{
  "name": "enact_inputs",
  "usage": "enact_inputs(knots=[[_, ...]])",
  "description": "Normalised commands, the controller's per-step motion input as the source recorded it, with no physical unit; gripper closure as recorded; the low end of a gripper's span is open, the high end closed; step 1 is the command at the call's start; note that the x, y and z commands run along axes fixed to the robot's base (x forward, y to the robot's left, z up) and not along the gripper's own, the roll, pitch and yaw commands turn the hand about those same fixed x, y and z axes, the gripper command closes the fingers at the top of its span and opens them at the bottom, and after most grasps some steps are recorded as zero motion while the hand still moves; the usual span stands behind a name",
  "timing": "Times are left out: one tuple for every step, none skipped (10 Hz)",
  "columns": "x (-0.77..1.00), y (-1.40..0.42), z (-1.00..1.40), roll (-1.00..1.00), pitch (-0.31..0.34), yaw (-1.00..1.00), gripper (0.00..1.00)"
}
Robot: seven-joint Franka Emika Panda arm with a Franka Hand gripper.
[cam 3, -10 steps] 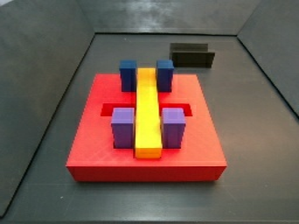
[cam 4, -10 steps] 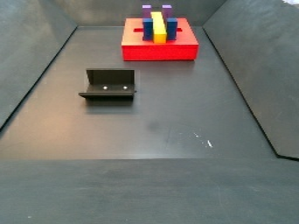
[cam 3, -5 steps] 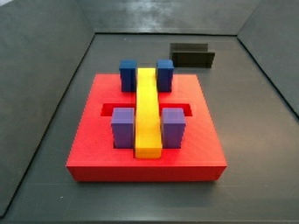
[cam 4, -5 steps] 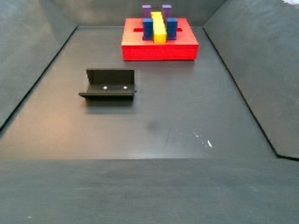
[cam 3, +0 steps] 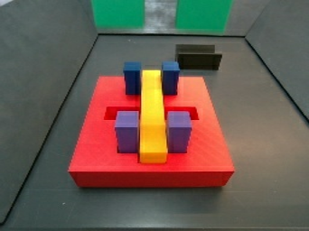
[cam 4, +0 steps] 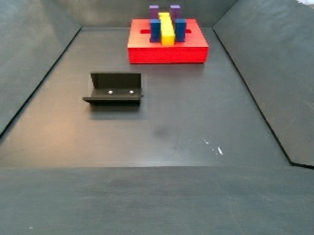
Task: Pick up the green object. Move up. Move to above the board. Insert the green object.
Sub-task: Insert the green object.
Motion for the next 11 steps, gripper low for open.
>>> enact_inputs(knots=[[-0.07, -0.09, -0.98, 0.13, -0.097, 0.15, 1.0], [-0.02, -0.15, -0.9, 0.14, -0.13, 0.17, 1.0], [0.0, -0.13, -0.93, 0.02, -0.161, 0.11, 1.0], [0.0, -0.1, -0.89, 0.0, -0.174, 0.11, 1.0], [0.0, -0.09, -0.88, 0.07, -0.179, 0.04, 1.0], [0.1, -0.06, -0.72, 0.2, -0.107, 0.0, 1.0], [0.07, -0.04, -0.66, 0.25, -0.061, 0.01, 1.0], [0.0, -0.09, -0.63, 0.32, -0.059, 0.07, 1.0], [-0.1, -0.26, -0.5, 0.32, -0.079, 0.2, 1.0], [0.0, -0.07, -0.4, 0.09, -0.011, 0.07, 1.0], [0.0, 0.0, -0.06, 0.0, -0.019, 0.0, 1.0]])
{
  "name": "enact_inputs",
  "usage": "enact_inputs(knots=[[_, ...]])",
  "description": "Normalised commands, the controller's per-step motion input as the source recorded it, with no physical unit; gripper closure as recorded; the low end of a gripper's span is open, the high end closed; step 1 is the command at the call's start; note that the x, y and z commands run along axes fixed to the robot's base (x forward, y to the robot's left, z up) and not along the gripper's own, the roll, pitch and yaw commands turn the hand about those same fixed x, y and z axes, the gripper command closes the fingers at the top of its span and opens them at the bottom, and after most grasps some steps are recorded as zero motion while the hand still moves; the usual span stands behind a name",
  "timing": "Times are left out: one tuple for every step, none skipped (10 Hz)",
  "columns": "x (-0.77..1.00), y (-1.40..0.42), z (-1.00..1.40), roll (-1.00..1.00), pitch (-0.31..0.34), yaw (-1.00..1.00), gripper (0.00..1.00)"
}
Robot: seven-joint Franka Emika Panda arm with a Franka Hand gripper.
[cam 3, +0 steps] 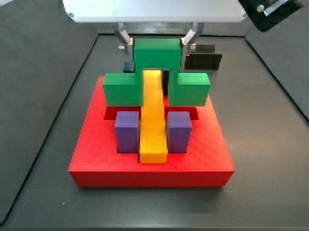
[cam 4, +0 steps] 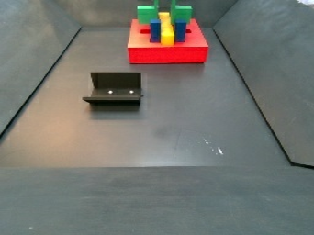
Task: Pick up the green object. Move up. Move to above the board. Insert the green object.
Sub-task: Insert the green object.
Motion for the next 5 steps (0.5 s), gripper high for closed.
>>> enact_inputs(knots=[[0.0, 0.0, -0.13, 0.0, -0.01, 0.0, 1.0], [-0.06, 0.0, -0.02, 0.0, -0.007, -0.03, 1.0], [-0.15, 0.0, 0.0, -0.04, -0.039, -0.02, 1.0], [-0.18, 0.0, 0.0, -0.05, -0.044, -0.02, 1.0], [-0.06, 0.0, -0.07, -0.02, -0.037, 0.0, 1.0]])
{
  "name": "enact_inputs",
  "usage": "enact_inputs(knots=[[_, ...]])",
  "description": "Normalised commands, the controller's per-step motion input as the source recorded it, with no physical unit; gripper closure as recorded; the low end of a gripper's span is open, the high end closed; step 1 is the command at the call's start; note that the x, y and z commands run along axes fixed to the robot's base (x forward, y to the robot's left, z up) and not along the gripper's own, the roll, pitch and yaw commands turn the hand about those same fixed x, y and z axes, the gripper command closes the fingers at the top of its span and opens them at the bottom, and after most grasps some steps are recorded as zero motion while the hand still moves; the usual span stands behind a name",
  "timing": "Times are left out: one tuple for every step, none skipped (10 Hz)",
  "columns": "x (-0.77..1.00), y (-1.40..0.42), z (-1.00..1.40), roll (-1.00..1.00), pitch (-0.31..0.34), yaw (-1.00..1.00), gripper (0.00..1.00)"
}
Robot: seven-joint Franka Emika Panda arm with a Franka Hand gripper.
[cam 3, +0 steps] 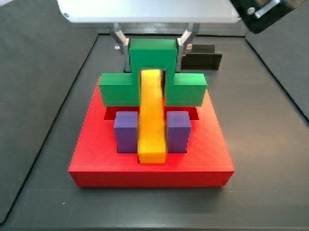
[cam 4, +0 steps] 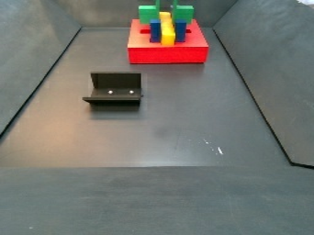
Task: Pick up the green object. Move up. Move to above the board. Insert the green object.
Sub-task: Insert the green object.
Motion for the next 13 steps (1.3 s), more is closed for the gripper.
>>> enact_inputs(knots=[[0.0, 0.0, -0.05, -0.02, -0.027, 0.0, 1.0], [0.07, 0.0, -0.09, 0.0, -0.026, 0.0, 1.0], [0.23, 0.0, -0.12, 0.0, -0.02, 0.0, 1.0], [0.22, 0.0, -0.15, 0.0, -0.027, 0.0, 1.0], [0.19, 0.0, -0.2, 0.0, -0.039, 0.0, 1.0], [0.14, 0.0, -0.23, 0.0, -0.037, 0.0, 1.0], [0.0, 0.0, -0.23, 0.0, -0.046, 0.0, 1.0], [0.0, -0.09, -0.19, 0.01, -0.061, 0.02, 1.0], [-0.01, -0.07, -0.22, 0.01, -0.064, 0.03, 1.0], [0.0, -0.05, -0.23, 0.0, -0.063, 0.05, 1.0], [0.0, 0.0, -0.17, 0.0, -0.053, 0.01, 1.0], [0.0, 0.0, -0.15, 0.0, -0.036, 0.0, 1.0], [0.0, 0.08, -0.15, 0.0, -0.026, 0.0, 1.0]])
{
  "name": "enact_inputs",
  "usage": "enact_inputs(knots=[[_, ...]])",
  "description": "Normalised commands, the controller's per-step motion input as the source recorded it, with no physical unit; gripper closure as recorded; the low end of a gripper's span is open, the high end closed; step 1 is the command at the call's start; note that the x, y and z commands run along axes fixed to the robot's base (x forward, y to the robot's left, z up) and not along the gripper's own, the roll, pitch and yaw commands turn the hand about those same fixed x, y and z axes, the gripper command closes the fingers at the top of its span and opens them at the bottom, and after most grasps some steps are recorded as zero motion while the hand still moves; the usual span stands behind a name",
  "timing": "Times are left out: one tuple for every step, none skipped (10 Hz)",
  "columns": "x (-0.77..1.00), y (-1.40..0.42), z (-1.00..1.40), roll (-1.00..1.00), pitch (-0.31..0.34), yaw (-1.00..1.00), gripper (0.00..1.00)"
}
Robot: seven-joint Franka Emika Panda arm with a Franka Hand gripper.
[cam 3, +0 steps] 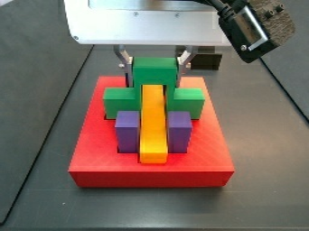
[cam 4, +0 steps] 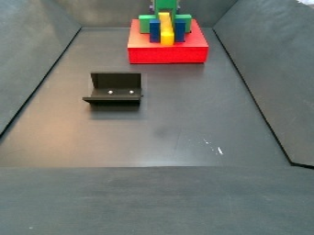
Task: Pick up the green object. Move up. Move to above the board. Insert the green object.
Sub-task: Insert the green object.
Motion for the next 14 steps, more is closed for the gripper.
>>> enact_inputs(knots=[[0.0, 0.26, -0.14, 0.0, -0.02, -0.06, 1.0], [0.0, 0.26, -0.06, 0.0, 0.0, -0.09, 1.0], [-0.01, 0.1, -0.07, 0.02, 0.0, -0.04, 1.0], [-0.09, -0.09, -0.15, 0.08, -0.03, 0.0, 1.0], [-0.21, -0.37, -0.17, 0.22, -0.039, 0.0, 1.0], [-0.2, -0.34, -0.19, 0.24, -0.039, 0.0, 1.0], [-0.15, -0.19, -0.21, 0.19, -0.033, 0.0, 1.0], [0.0, 0.0, -0.25, 0.05, -0.029, -0.03, 1.0], [0.21, 0.0, -0.26, 0.04, -0.006, 0.0, 1.0], [0.25, 0.01, -0.3, 0.03, -0.009, 0.0, 1.0], [0.16, 0.0, -0.35, 0.03, -0.034, 0.0, 1.0], [0.1, 0.0, -0.51, 0.06, -0.05, 0.0, 1.0], [0.08, 0.0, -0.7, 0.04, -0.05, -0.04, 1.0], [0.01, 0.0, -0.87, 0.02, -0.047, -0.07, 1.0]])
